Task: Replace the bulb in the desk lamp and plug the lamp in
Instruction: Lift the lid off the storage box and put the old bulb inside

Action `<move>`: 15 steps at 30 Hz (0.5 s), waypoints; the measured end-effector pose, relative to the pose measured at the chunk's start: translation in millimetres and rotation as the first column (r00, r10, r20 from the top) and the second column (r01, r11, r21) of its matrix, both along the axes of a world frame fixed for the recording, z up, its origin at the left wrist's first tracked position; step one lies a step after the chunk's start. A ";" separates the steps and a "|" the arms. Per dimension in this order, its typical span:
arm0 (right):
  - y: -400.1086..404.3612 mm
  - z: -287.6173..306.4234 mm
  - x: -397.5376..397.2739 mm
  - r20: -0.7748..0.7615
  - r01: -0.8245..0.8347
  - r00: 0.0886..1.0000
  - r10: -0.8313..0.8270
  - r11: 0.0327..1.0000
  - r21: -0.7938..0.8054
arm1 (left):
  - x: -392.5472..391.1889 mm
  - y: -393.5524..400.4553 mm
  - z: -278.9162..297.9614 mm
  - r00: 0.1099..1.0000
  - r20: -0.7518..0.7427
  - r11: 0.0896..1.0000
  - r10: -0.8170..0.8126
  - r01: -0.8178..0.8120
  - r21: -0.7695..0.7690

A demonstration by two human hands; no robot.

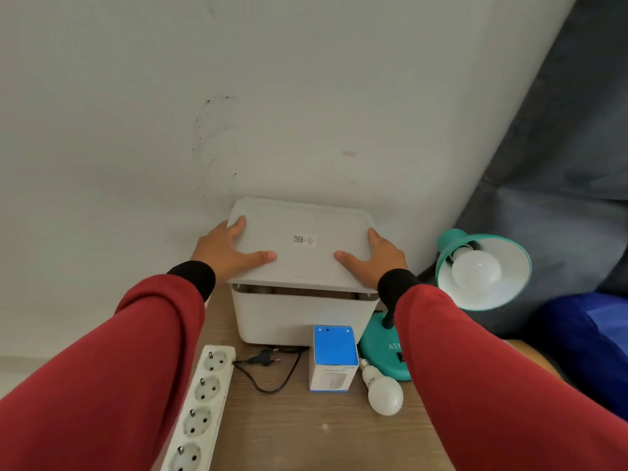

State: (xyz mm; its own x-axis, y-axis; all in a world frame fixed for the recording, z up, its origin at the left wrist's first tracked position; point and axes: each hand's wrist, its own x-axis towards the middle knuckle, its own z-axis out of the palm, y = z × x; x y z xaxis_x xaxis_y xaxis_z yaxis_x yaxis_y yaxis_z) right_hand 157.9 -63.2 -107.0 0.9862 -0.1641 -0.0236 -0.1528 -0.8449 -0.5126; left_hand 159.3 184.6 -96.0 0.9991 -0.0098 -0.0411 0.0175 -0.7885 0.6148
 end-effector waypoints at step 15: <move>5.9 -1.5 -205.9 -0.036 0.018 0.999 -0.018 1.000 0.015 | -202.4 -3.9 -10.4 0.999 -0.041 1.000 0.008 -0.009 -0.029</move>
State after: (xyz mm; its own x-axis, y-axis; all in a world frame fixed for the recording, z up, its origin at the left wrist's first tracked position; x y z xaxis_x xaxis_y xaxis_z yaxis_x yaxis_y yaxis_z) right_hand -48.0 -57.3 -108.5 0.9815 -0.1812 -0.0616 -0.1866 -0.8338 -0.5195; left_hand -43.1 180.7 -106.4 0.9967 -0.0034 -0.0813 0.0492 -0.7702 0.6359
